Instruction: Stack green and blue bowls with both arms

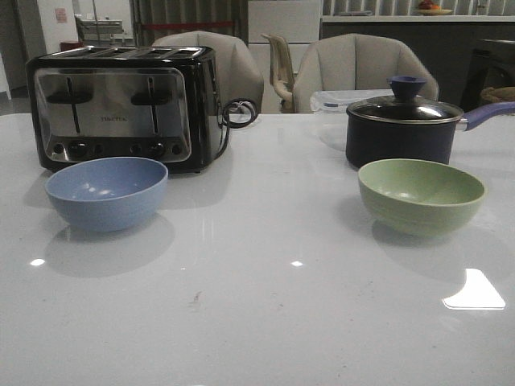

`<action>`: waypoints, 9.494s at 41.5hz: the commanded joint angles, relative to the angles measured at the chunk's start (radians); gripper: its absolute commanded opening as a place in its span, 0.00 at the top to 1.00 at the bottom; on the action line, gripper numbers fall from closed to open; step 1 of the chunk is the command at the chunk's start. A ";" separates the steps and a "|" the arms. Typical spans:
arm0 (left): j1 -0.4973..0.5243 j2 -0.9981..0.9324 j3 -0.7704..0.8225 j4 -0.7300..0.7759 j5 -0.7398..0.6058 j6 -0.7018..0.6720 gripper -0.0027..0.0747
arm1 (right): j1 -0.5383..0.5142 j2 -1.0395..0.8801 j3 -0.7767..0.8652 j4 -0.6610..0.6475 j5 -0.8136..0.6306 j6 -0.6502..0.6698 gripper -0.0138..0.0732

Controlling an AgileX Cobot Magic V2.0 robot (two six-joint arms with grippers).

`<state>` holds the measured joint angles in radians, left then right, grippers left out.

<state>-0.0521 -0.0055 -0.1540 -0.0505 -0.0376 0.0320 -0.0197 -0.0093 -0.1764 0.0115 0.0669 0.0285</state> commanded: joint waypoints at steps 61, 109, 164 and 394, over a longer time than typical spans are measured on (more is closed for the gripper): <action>-0.007 0.684 -0.550 -0.007 0.627 -0.008 0.14 | -0.008 0.758 -0.574 -0.012 0.722 -0.004 0.12; -0.437 0.684 -0.550 -0.190 0.514 0.217 0.14 | -0.008 1.712 -1.098 0.209 0.648 -0.057 0.13; -0.437 0.684 -0.550 -0.190 0.514 0.217 0.14 | 0.267 1.637 -1.227 0.215 0.750 -0.130 0.74; -0.060 1.886 -1.351 -0.141 0.824 0.173 0.84 | 0.464 0.658 -0.534 0.062 0.634 -0.130 0.29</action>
<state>-0.1126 1.9818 -1.4594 -0.1852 0.7761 0.1916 0.4477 0.6527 -0.6854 0.0809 0.7685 -0.0939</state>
